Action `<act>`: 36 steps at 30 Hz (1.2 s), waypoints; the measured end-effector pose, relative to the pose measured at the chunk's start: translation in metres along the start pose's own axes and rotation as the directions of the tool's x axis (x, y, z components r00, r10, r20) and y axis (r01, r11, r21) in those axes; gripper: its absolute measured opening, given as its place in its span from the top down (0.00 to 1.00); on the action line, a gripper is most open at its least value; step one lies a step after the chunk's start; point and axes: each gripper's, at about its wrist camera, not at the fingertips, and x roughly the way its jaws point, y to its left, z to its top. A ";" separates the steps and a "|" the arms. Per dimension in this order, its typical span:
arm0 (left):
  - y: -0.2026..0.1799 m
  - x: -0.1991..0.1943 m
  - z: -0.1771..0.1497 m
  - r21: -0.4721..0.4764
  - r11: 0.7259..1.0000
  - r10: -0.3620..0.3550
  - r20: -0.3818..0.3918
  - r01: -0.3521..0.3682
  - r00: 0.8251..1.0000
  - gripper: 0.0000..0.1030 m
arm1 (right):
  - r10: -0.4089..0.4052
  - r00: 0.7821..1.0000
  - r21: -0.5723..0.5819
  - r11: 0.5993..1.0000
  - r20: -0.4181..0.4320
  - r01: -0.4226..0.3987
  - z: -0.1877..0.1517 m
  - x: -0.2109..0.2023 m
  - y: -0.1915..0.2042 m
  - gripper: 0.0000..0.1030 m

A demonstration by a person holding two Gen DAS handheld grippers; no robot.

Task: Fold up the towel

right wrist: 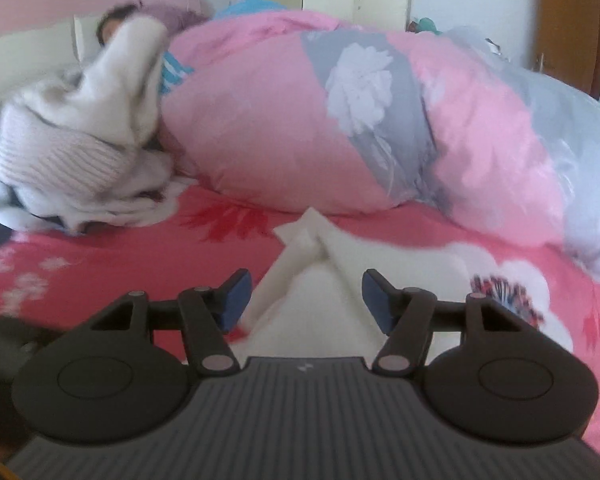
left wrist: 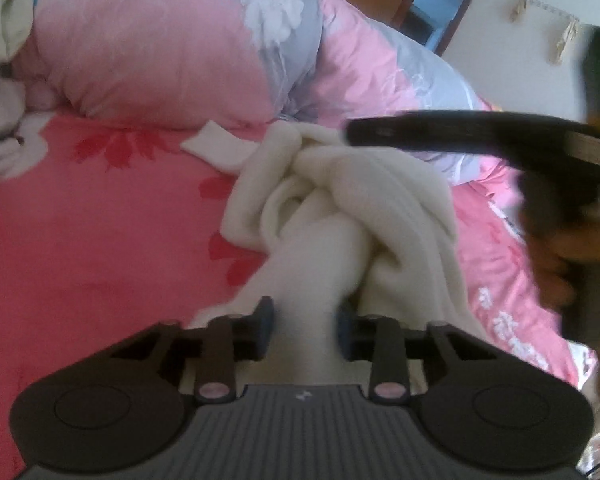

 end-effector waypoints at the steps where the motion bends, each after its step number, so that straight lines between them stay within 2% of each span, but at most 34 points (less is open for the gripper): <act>1: 0.001 0.002 -0.001 0.008 1.000 0.002 0.000 -0.002 1.000 0.76 | -0.017 1.000 -0.011 1.000 -0.020 0.017 0.003 0.015 -0.001 0.42; 3: 0.002 0.005 -0.003 0.012 1.000 0.003 -0.004 -0.003 1.000 0.77 | -0.052 0.997 -0.031 0.998 -0.062 0.051 0.007 0.044 -0.003 0.43; 5: 0.003 0.008 -0.003 0.008 1.000 0.003 -0.004 -0.003 1.000 0.77 | -0.059 0.994 -0.032 0.998 -0.095 0.056 0.006 0.062 -0.007 0.54; 6: 0.003 0.008 -0.004 0.011 1.000 0.003 -0.003 -0.003 1.000 0.79 | -0.061 0.992 -0.031 0.998 -0.110 0.057 0.004 0.072 -0.009 0.72; 7: 0.002 0.009 -0.004 0.016 1.000 0.004 -0.001 -0.004 1.000 0.80 | -0.058 0.992 -0.022 0.998 -0.110 0.056 0.003 0.074 -0.011 0.81; 11: -0.002 0.009 -0.008 0.039 0.999 0.014 0.004 -0.014 1.000 0.82 | -0.042 0.999 0.065 0.997 -0.024 0.043 0.001 0.051 -0.026 0.97; 14: -0.007 0.006 -0.007 0.048 0.998 0.034 -0.006 -0.033 0.999 0.82 | -0.067 0.997 0.146 0.987 0.038 0.061 0.001 0.026 -0.053 0.98; 18: -0.014 0.004 -0.006 0.066 0.996 0.065 -0.016 -0.064 0.998 0.82 | -0.174 0.981 0.268 0.953 0.087 0.146 -0.016 -0.011 -0.106 0.98; 23: -0.026 0.003 -0.005 0.092 0.991 0.098 -0.027 -0.095 0.995 0.82 | -0.273 0.959 0.473 0.857 0.075 0.206 -0.074 -0.059 -0.189 0.98; 27: -0.031 0.002 -0.004 0.105 0.988 0.118 -0.037 -0.114 0.992 0.82 | -0.309 0.951 0.624 0.748 0.027 0.226 -0.146 -0.094 -0.237 1.00; 28: -0.032 0.002 -0.003 0.108 0.987 0.122 -0.039 -0.117 0.992 0.80 | -0.346 0.938 0.649 0.714 -0.001 0.264 -0.166 -0.104 -0.247 1.00; 31: -0.036 0.003 -0.002 0.121 0.983 0.143 -0.042 -0.137 0.989 0.74 | -0.358 0.932 0.763 0.584 -0.063 0.276 -0.226 -0.125 -0.273 1.00; 33: -0.038 0.005 -0.001 0.134 0.978 0.166 -0.043 -0.159 0.985 0.66 | -0.308 0.946 0.826 0.504 -0.100 0.252 -0.263 -0.133 -0.283 1.00; 35: -0.038 0.008 -0.001 0.137 0.975 0.182 -0.042 -0.175 0.982 0.62 | -0.274 0.957 0.854 0.471 -0.096 0.221 -0.283 -0.143 -0.283 0.98; 36: -0.038 0.009 -0.001 0.132 0.975 0.184 -0.043 -0.177 0.982 0.62 | -0.258 0.963 0.859 0.474 -0.074 0.193 -0.285 -0.147 -0.280 0.98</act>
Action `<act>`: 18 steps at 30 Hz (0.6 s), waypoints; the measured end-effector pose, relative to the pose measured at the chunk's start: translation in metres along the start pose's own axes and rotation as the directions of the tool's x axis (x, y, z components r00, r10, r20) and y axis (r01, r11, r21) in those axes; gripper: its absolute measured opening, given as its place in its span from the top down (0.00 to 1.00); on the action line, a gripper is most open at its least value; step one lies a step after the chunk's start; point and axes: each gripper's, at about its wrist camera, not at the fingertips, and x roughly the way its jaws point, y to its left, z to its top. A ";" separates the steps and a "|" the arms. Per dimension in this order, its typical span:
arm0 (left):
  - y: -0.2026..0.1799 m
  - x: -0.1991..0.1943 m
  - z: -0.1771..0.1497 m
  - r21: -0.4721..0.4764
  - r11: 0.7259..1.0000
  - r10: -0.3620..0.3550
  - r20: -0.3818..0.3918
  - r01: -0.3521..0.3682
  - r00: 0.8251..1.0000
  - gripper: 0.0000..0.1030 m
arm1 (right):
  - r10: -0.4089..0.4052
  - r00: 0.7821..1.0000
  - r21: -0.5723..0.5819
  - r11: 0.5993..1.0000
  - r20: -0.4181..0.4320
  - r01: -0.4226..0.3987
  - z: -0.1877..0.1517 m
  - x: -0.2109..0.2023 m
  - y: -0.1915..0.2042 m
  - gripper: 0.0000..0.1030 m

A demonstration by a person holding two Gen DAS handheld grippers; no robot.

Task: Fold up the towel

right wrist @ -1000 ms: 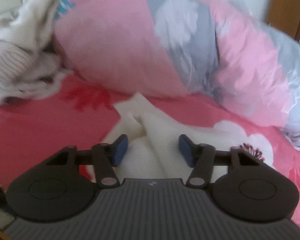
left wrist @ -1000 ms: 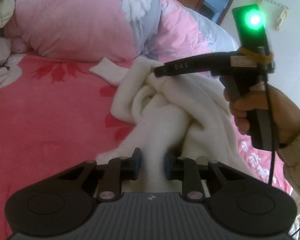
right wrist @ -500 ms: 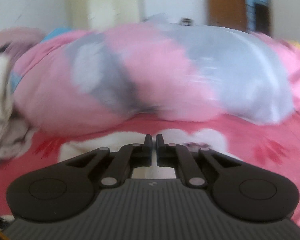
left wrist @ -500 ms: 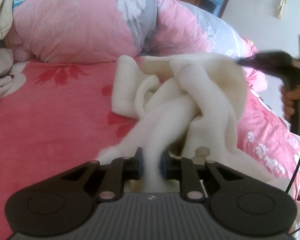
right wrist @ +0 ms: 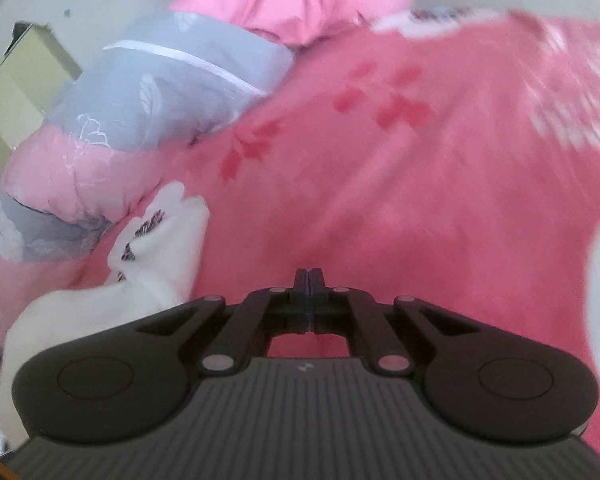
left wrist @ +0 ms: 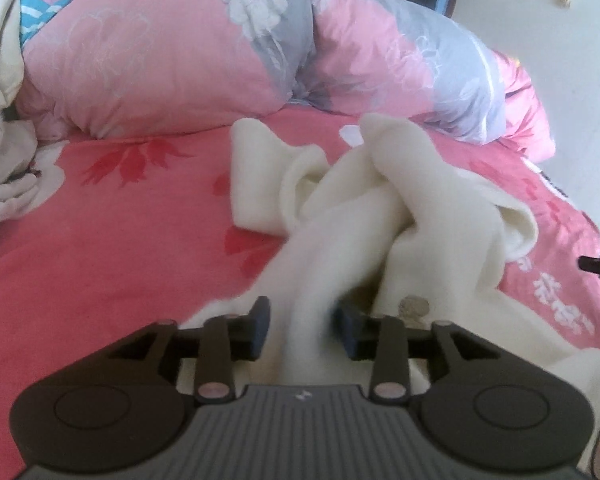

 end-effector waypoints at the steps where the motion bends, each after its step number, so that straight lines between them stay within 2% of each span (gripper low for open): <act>1: 0.000 0.001 0.000 -0.007 1.000 0.001 -0.002 -0.001 1.000 0.62 | 0.023 1.000 -0.005 1.000 0.001 -0.023 0.000 -0.003 0.005 0.97; 3: -0.002 0.002 0.000 -0.009 1.000 0.008 -0.001 -0.008 1.000 0.62 | 0.072 0.997 -0.062 0.995 -0.002 -0.072 -0.001 -0.009 0.028 0.96; 5: -0.003 0.002 -0.001 -0.011 1.000 0.016 0.005 -0.016 1.000 0.62 | 0.120 0.993 -0.152 0.981 -0.019 -0.121 -0.002 -0.011 0.063 0.87; 7: -0.002 0.001 -0.003 -0.020 1.000 0.013 0.012 -0.013 1.000 0.62 | 0.182 0.982 -0.238 0.953 -0.050 -0.188 -0.007 -0.011 0.104 0.46; 10: 0.002 0.003 -0.007 -0.045 0.999 -0.005 0.025 0.006 1.000 0.62 | 0.286 0.948 -0.324 0.892 -0.140 -0.316 -0.017 0.004 0.168 0.30; 11: 0.004 0.004 -0.008 -0.054 0.998 -0.014 0.029 0.016 0.999 0.62 | 0.308 0.933 -0.341 0.870 -0.188 -0.356 -0.021 0.012 0.194 0.26; 12: 0.006 0.004 -0.009 -0.058 0.998 -0.023 0.033 0.025 0.999 0.62 | 0.318 0.920 -0.355 0.853 -0.228 -0.383 -0.024 0.020 0.215 0.18; 14: 0.010 0.005 -0.011 -0.062 0.997 -0.039 0.041 0.042 0.998 0.62 | 0.333 0.895 -0.392 0.813 -0.296 -0.431 -0.032 0.037 0.260 0.14; 16: 0.013 0.006 -0.013 -0.069 0.996 -0.055 0.049 0.058 0.997 0.62 | 0.317 0.895 -0.442 0.785 -0.314 -0.433 -0.040 0.056 0.296 0.13; 18: 0.016 0.008 -0.015 -0.077 0.994 -0.070 0.057 0.074 0.996 0.62 | 0.271 0.913 -0.491 0.776 -0.306 -0.395 -0.046 0.075 0.323 0.13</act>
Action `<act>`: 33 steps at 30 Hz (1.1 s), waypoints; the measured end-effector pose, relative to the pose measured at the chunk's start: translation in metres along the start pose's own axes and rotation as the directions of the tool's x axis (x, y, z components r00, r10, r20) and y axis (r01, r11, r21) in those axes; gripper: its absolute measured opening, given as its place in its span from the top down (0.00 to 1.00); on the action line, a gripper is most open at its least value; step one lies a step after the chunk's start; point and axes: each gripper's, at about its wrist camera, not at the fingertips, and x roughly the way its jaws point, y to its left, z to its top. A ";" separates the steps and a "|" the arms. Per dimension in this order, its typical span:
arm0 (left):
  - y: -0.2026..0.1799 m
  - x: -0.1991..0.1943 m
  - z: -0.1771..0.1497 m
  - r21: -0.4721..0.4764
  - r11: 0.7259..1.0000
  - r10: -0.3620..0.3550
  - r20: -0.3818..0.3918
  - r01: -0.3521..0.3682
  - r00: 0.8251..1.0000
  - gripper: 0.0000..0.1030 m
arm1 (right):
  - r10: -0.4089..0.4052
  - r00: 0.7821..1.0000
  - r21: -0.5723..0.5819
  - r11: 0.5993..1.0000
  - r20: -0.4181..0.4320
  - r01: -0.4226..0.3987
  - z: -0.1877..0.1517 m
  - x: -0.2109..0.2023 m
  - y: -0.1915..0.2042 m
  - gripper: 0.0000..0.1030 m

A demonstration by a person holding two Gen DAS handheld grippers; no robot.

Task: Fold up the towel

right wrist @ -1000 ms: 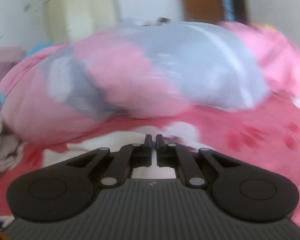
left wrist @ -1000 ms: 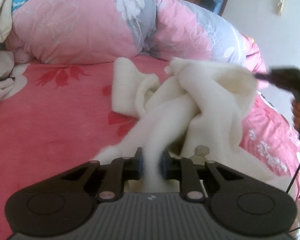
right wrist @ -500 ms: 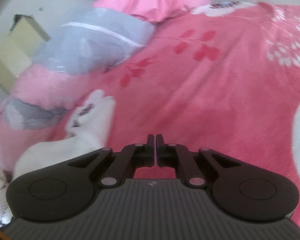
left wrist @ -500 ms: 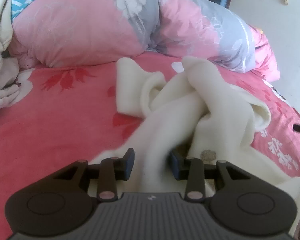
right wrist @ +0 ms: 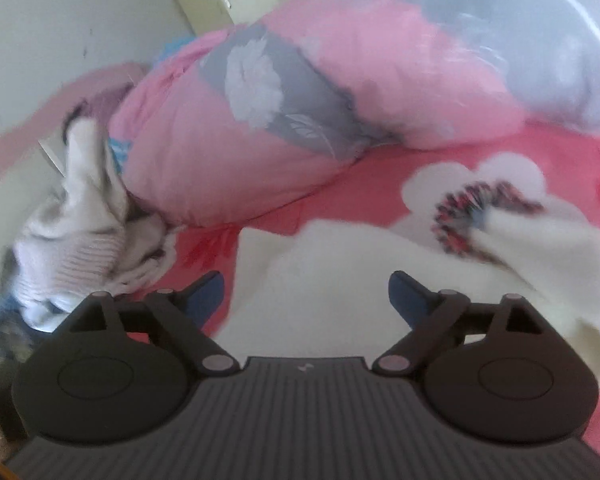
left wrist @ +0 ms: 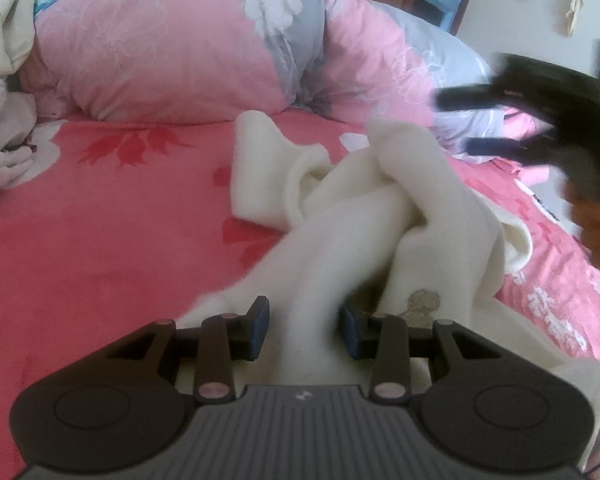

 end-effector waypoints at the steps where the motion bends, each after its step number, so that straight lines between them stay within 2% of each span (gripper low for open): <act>1: 0.002 0.001 -0.001 -0.007 1.000 -0.007 0.002 0.007 1.000 0.62 | -0.027 0.999 -0.012 1.000 -0.018 0.026 0.004 0.014 0.004 0.13; 5: 0.005 0.003 -0.003 -0.021 0.999 -0.028 0.013 0.028 1.000 0.63 | -0.117 0.987 -0.037 0.993 -0.112 0.114 0.007 0.058 0.011 0.14; 6: 0.006 0.003 -0.003 -0.022 0.999 -0.032 0.016 0.032 0.999 0.63 | -0.122 0.983 -0.042 0.992 -0.134 0.117 0.004 0.063 0.011 0.22; 7: 0.006 0.003 -0.003 -0.022 0.999 -0.032 0.016 0.033 0.999 0.63 | -0.135 0.982 -0.069 0.990 -0.132 0.126 -0.002 0.061 0.014 0.35; 8: 0.006 0.003 -0.003 -0.022 0.999 -0.033 0.016 0.033 0.999 0.63 | -0.149 0.981 -0.098 0.986 -0.127 0.137 -0.008 0.058 0.017 0.42; 10: 0.005 0.003 -0.003 -0.019 0.999 -0.030 0.014 0.031 0.999 0.63 | -0.144 0.983 -0.121 0.984 -0.110 0.131 -0.015 0.044 0.016 0.71; 12: 0.004 0.002 -0.002 -0.016 1.000 -0.023 0.010 0.023 1.000 0.63 | -0.134 0.986 -0.109 0.986 -0.094 0.123 -0.020 0.029 0.010 0.82; 19: 0.000 -0.004 0.001 -0.006 1.000 -0.003 -0.009 0.003 1.000 0.63 | -0.129 0.989 0.045 0.991 0.076 0.125 -0.038 -0.075 -0.035 0.86; 24: 0.001 -0.015 0.006 -0.020 0.999 -0.036 -0.018 0.035 0.999 0.64 | -0.163 0.982 0.175 0.974 0.098 0.144 -0.076 -0.129 -0.074 0.87; 27: -0.002 -0.028 0.013 -0.016 0.998 -0.060 0.005 0.060 0.998 0.63 | -0.185 0.980 0.275 0.948 0.072 0.159 -0.111 -0.142 -0.101 0.87; 30: -0.003 -0.036 0.027 -0.026 0.996 -0.087 0.033 0.088 0.996 0.58 | -0.177 0.983 0.373 0.916 0.040 0.149 -0.142 -0.138 -0.127 0.87; 33: -0.003 -0.028 0.050 -0.041 0.995 -0.086 0.041 0.087 0.995 0.56 | -0.156 0.987 0.415 0.902 0.050 0.121 -0.159 -0.128 -0.138 0.86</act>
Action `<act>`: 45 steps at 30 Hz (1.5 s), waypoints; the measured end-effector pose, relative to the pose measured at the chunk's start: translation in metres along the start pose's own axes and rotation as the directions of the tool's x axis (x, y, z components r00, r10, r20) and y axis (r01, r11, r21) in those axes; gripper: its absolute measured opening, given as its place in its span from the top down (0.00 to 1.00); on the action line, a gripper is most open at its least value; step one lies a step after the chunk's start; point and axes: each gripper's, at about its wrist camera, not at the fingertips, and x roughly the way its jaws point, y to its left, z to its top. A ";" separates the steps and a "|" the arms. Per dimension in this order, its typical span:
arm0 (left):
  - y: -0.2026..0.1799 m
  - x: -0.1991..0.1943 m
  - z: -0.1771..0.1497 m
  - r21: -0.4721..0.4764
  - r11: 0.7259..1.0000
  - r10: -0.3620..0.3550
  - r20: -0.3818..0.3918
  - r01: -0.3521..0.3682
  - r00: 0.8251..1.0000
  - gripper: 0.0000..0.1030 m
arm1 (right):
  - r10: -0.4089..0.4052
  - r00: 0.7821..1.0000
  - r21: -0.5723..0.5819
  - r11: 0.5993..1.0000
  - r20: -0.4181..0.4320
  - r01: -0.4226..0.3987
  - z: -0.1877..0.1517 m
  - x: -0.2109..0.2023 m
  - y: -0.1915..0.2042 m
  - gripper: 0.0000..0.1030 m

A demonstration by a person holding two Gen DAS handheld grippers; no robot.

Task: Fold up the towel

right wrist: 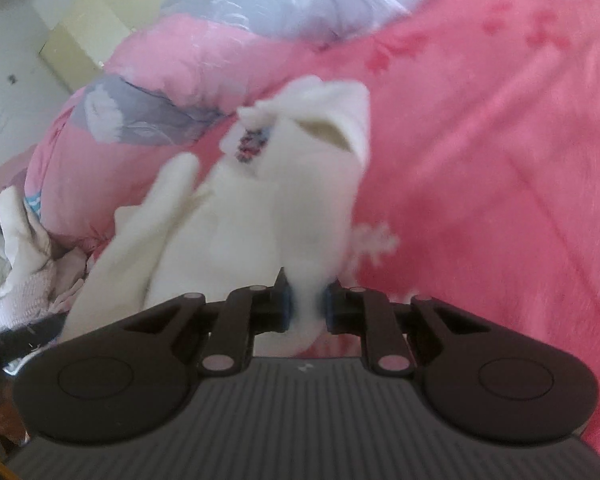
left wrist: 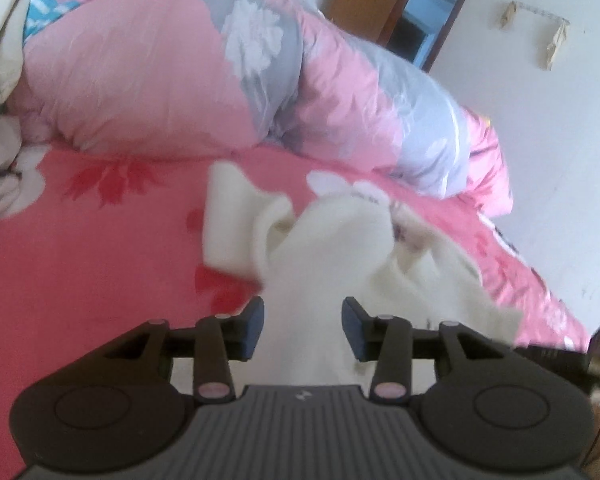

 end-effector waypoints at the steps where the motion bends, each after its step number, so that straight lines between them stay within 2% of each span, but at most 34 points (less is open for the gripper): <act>1: 0.001 0.005 0.008 -0.006 1.000 0.003 -0.001 -0.003 1.000 0.56 | 0.011 1.000 0.003 1.000 0.007 -0.011 -0.001 0.002 -0.002 0.85; 5: 0.007 0.055 0.041 -0.025 0.999 0.029 -0.074 -0.031 0.997 0.58 | 0.062 0.998 0.015 0.998 0.028 -0.062 -0.005 0.005 -0.010 0.84; 8: 0.010 0.098 0.061 -0.004 0.998 0.068 -0.135 -0.069 0.988 0.60 | 0.097 0.995 0.051 0.994 0.037 -0.099 -0.004 0.005 -0.018 0.84; 11: 0.014 0.135 0.071 0.020 0.992 0.127 -0.195 -0.125 0.973 0.69 | 0.106 0.994 0.044 0.993 0.040 -0.107 -0.003 0.007 -0.019 0.83; 12: 0.016 0.146 0.072 0.025 0.989 0.146 -0.212 -0.144 0.966 0.78 | 0.108 0.993 0.040 0.993 0.042 -0.109 -0.003 0.007 -0.019 0.83; 13: 0.017 0.156 0.072 0.031 0.987 0.158 -0.233 -0.155 0.959 0.83 | 0.110 0.993 0.037 0.993 0.044 -0.111 -0.003 0.007 -0.019 0.83; 16: 0.015 0.172 0.068 0.061 0.981 0.193 -0.238 -0.183 0.952 0.89 | 0.115 0.992 0.032 0.993 0.046 -0.117 -0.002 0.010 -0.019 0.83; 21: 0.021 0.152 0.075 0.030 0.972 0.235 -0.145 -0.233 0.961 0.90 | 0.123 0.991 0.033 0.992 0.047 -0.124 -0.001 0.012 -0.021 0.83; 24: 0.026 0.122 0.088 0.037 0.956 0.293 -0.053 -0.291 0.955 0.91 | 0.122 0.991 0.031 0.992 0.049 -0.124 -0.002 0.011 -0.021 0.83; 27: 0.035 0.080 0.106 0.030 0.929 0.368 0.069 -0.370 0.927 0.91 | 0.122 0.991 0.031 0.992 0.053 -0.124 -0.003 0.010 -0.020 0.83; 31: 0.065 0.029 0.121 -0.045 0.892 0.450 0.159 -0.449 0.879 0.91 | 0.121 0.991 0.030 0.992 0.059 -0.122 -0.004 0.009 -0.019 0.82; 34: 0.092 0.007 0.116 -0.088 0.875 0.484 0.150 -0.476 0.862 0.90 | 0.118 0.991 0.027 0.992 0.063 -0.120 -0.004 0.009 -0.019 0.82; 36: 0.106 0.000 0.105 -0.104 0.856 0.517 0.134 -0.507 0.845 0.90 | 0.118 0.991 0.026 0.992 0.065 -0.120 -0.004 0.009 -0.018 0.82; 39: 0.131 -0.008 0.082 -0.163 0.832 0.547 0.084 -0.530 0.833 0.91 | 0.119 0.991 0.028 0.992 0.067 -0.121 -0.004 0.009 -0.018 0.82; 42: 0.151 -0.004 0.055 -0.205 0.820 0.549 0.016 -0.535 0.836 0.90 | 0.122 0.990 0.035 0.992 0.068 -0.124 -0.004 0.009 -0.019 0.82; 45: 0.161 -0.005 0.034 -0.204 0.818 0.544 -0.032 -0.538 0.838 0.81 | 0.123 0.990 0.040 0.991 0.066 -0.126 -0.003 0.010 -0.020 0.81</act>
